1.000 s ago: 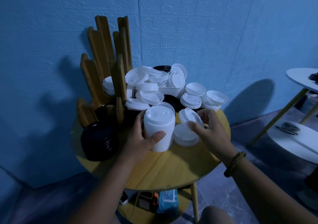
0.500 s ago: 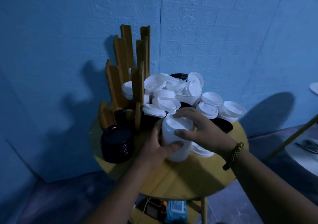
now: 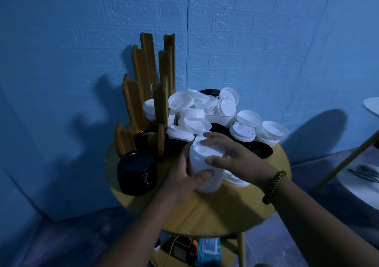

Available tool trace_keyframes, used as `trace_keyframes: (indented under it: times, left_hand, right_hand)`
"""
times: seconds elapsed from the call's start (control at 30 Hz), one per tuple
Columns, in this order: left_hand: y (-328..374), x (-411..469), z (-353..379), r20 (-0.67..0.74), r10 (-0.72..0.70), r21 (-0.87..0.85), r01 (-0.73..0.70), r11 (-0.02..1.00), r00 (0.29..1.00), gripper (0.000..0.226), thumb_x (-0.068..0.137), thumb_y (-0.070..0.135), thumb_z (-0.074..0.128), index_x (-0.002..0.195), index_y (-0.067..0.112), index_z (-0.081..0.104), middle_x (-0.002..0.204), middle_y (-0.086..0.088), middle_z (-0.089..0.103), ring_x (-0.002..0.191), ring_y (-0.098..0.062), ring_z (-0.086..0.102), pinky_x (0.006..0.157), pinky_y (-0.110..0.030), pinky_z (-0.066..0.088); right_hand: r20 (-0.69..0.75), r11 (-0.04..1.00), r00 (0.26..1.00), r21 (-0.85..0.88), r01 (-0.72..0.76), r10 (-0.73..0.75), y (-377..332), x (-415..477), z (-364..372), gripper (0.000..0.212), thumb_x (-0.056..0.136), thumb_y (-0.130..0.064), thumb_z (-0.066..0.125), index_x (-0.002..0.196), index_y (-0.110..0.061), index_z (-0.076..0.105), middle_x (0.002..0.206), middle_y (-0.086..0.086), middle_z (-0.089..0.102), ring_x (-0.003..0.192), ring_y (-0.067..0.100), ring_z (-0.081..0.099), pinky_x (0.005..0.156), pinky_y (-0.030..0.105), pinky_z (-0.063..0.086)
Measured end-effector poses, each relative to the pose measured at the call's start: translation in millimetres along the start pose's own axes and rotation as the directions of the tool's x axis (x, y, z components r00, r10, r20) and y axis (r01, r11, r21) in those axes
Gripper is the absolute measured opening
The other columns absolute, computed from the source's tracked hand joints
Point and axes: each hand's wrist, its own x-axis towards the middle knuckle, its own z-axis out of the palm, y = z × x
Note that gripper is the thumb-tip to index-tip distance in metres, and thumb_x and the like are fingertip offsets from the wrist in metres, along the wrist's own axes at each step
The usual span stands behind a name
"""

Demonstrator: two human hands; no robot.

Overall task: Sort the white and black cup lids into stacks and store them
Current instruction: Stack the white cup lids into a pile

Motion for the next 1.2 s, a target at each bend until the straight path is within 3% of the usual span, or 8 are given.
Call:
trace_keyframes:
  times: [0.1,0.23,0.37,0.5,0.7,0.97,1.1,1.2]
  left_hand:
    - [2,-1,1,-0.006,-0.008,-0.011,0.007,1.000,1.000,0.080,0.064,0.063,0.080,0.126,0.078,0.032,0.130,0.030,0.055,0.112,0.013,0.055,0.079,-0.016,0.051]
    - [0,1,2,-0.020,-0.006,0.002,0.006,1.000,1.000,0.082,0.057,0.070,0.078,0.120,0.084,0.029,0.132,0.033,0.051,0.118,0.009,0.051,0.086,-0.020,0.048]
    - [-2,4,2,-0.030,0.000,0.011,0.001,1.000,1.000,0.083,0.057,0.070,0.078,0.123,0.081,0.030,0.131,0.037,0.051,0.116,0.016,0.049,0.083,-0.014,0.044]
    - [-3,4,3,-0.025,0.004,0.004,-0.004,1.000,1.000,0.085,0.058,0.068,0.080,0.126,0.080,0.030,0.127,0.043,0.051,0.113,0.023,0.049,0.085,-0.013,0.045]
    - [3,1,2,0.000,-0.027,-0.016,0.027,1.000,1.000,0.088,0.061,0.063,0.081,0.131,0.070,0.028,0.126,0.035,0.050,0.106,0.016,0.053,0.070,-0.010,0.046]
    - [4,0,4,-0.032,-0.016,0.059,0.018,0.998,0.999,0.076,0.086,0.034,0.079,0.135,0.061,0.027,0.117,0.032,0.048,0.096,0.017,0.051,0.066,-0.003,0.045]
    - [0,0,4,-0.040,0.005,0.037,-0.004,0.999,0.999,0.072,0.085,0.027,0.080,0.127,0.062,0.034,0.119,0.030,0.051,0.094,0.030,0.050,0.071,0.000,0.044]
    - [1,1,4,-0.049,-0.007,0.058,0.010,0.998,0.999,0.075,0.084,0.034,0.081,0.129,0.064,0.030,0.120,0.032,0.048,0.100,0.019,0.052,0.072,-0.002,0.043]
  right_hand:
    - [-0.064,0.998,0.998,-0.068,-0.015,0.011,7,-8,-3,0.063,0.082,-0.060,0.067,0.141,-0.046,0.047,0.150,-0.027,0.038,0.138,-0.005,0.036,0.110,0.028,0.038]
    - [-0.369,0.956,0.926,-0.233,-0.176,0.081,35,-39,-15,0.057,0.091,-0.044,0.066,0.143,-0.030,0.046,0.143,-0.011,0.047,0.133,0.006,0.043,0.108,0.028,0.038]
    - [-0.157,0.769,0.957,-0.569,-0.291,0.245,59,-54,-17,0.070,0.087,-0.047,0.070,0.148,-0.029,0.040,0.157,-0.004,0.033,0.144,0.015,0.029,0.118,0.034,0.029]
    - [-0.151,0.806,0.955,-0.514,-0.296,0.255,59,-50,-19,0.073,0.084,-0.051,0.072,0.147,-0.032,0.040,0.152,-0.010,0.037,0.138,0.011,0.037,0.113,0.029,0.032]
    - [-0.527,0.894,0.847,-0.340,-0.292,0.076,25,-35,-26,0.077,0.073,-0.067,0.070,0.136,-0.026,0.052,0.129,-0.002,0.053,0.114,0.012,0.050,0.096,0.033,0.046]
    - [-0.349,0.877,0.936,-0.439,-0.198,0.037,-27,-1,24,0.084,0.071,-0.076,0.066,0.141,-0.034,0.047,0.127,-0.006,0.036,0.126,0.013,0.032,0.103,0.025,0.032]
    - [-0.260,0.919,0.963,-0.358,-0.164,0.071,-28,-1,20,0.074,0.085,-0.053,0.067,0.147,-0.020,0.043,0.146,-0.009,0.036,0.135,0.010,0.036,0.110,0.030,0.036]
    - [-0.275,0.932,0.959,-0.323,-0.162,0.071,-28,-3,21,0.072,0.085,-0.048,0.069,0.147,-0.021,0.043,0.142,-0.013,0.042,0.129,0.007,0.044,0.104,0.027,0.040]
